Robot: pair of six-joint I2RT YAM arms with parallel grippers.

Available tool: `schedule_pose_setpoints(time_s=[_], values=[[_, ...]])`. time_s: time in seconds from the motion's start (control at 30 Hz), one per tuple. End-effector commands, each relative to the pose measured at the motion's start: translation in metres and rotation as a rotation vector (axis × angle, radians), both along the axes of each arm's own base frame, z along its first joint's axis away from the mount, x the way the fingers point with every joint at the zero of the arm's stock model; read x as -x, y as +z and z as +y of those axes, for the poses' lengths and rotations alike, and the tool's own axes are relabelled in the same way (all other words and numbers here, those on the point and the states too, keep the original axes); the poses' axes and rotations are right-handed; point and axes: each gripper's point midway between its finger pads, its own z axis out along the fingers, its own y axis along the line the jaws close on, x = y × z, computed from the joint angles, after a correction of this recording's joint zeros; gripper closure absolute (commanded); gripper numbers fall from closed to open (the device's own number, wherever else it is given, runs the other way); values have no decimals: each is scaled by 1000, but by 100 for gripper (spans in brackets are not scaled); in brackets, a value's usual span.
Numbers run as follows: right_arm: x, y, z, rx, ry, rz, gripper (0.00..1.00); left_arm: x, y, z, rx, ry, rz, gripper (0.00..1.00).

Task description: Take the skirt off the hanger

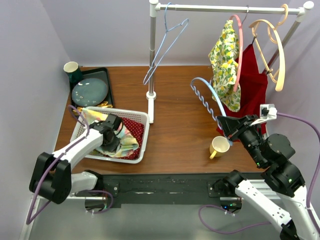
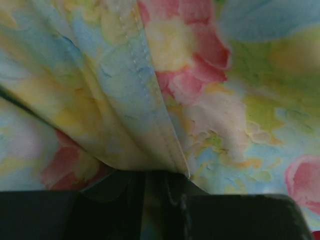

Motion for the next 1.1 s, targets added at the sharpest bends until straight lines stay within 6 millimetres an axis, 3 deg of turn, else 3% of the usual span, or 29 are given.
schedule_pose_setpoints(time_s=[0.0,0.03,0.1,0.2,0.23,0.27,0.37,0.43,0.47,0.53,0.57,0.7,0.73,0.87,1.03,1.07], values=[[7,40,-6,-49,-2,-97,100,-22,19,3,-23,43,-74,79],[7,41,-6,-50,-5,-98,100,-33,38,8,-47,61,-126,78],[7,42,-8,-57,-9,-101,100,-35,67,15,-66,78,-189,73],[3,40,-3,-68,-4,-91,100,-54,128,24,-97,49,-387,55],[1,39,0,-71,1,-86,100,-61,151,27,-107,41,-460,42],[1,43,2,-80,9,-94,100,-68,176,27,-124,-25,-551,35],[-11,51,13,-84,22,-94,100,-80,230,27,-176,-156,-747,21],[-21,57,22,-80,32,-89,100,-83,254,22,-188,-235,-835,8],[-25,63,26,-86,40,-99,100,-83,273,23,-208,-263,-907,6],[-35,71,33,-87,35,-99,100,-82,287,17,-239,-358,-967,0],[-39,79,34,-98,32,-119,100,-83,306,14,-243,-375,-1049,0],[-58,99,34,-72,-28,-143,100,-89,308,-7,-275,-568,-1113,0],[-58,112,31,-61,-39,-169,100,-91,301,-9,-284,-593,-1086,0],[-79,126,29,-24,-107,-202,100,-104,270,-13,-323,-672,-967,0],[-97,138,27,24,-172,-268,100,-103,233,-2,-400,-683,-910,0],[-98,145,28,9,-174,-295,100,-99,238,-2,-400,-683,-954,0]])
